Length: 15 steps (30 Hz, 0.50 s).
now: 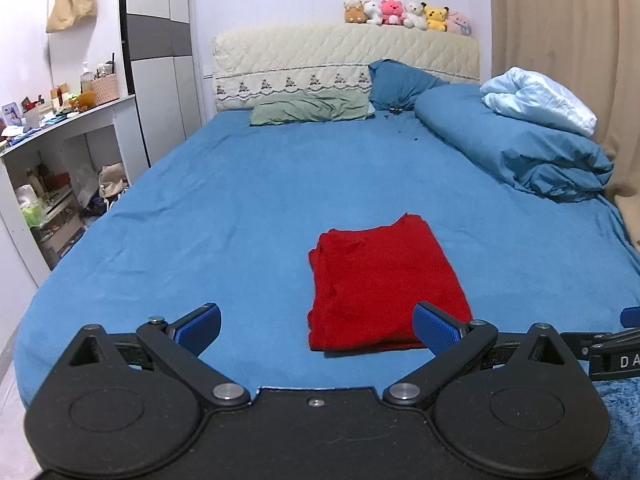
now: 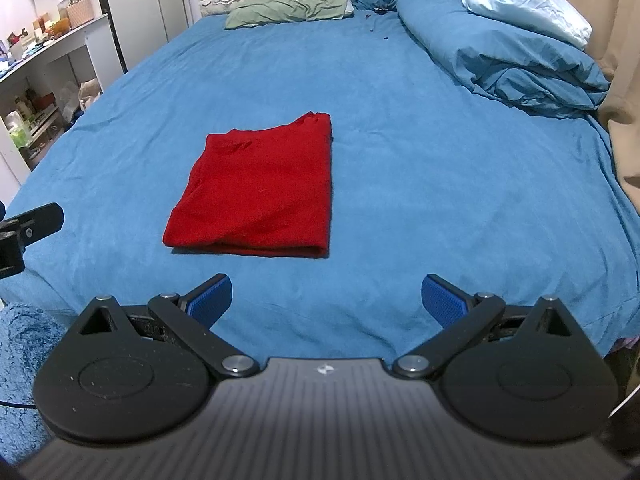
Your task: Fold small clothes
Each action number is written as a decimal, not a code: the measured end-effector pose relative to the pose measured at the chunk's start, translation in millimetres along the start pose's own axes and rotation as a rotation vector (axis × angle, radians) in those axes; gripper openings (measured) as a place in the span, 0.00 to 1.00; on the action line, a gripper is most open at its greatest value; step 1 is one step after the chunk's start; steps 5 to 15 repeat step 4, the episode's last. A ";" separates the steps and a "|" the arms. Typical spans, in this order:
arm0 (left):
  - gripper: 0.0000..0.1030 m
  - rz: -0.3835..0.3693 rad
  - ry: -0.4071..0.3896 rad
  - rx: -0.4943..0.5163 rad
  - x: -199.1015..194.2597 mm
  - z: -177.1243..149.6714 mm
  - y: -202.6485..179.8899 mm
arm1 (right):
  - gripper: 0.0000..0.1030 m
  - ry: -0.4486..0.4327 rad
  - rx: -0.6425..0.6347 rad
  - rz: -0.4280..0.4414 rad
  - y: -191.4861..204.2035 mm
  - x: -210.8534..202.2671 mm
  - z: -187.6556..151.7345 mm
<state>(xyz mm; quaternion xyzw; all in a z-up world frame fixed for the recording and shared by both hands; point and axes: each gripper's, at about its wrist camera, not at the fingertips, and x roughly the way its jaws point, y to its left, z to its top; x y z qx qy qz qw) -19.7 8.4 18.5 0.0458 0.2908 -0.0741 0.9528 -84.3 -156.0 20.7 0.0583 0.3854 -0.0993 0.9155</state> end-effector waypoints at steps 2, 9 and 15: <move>1.00 -0.012 0.004 -0.001 2.2 -0.1 0.9 | 1.00 -0.001 0.001 0.001 0.1 0.6 0.9; 1.00 -0.016 0.005 -0.004 4.0 -0.2 1.0 | 1.00 -0.002 0.002 0.000 -0.1 1.1 1.5; 1.00 -0.016 0.005 -0.004 4.0 -0.2 1.0 | 1.00 -0.002 0.002 0.000 -0.1 1.1 1.5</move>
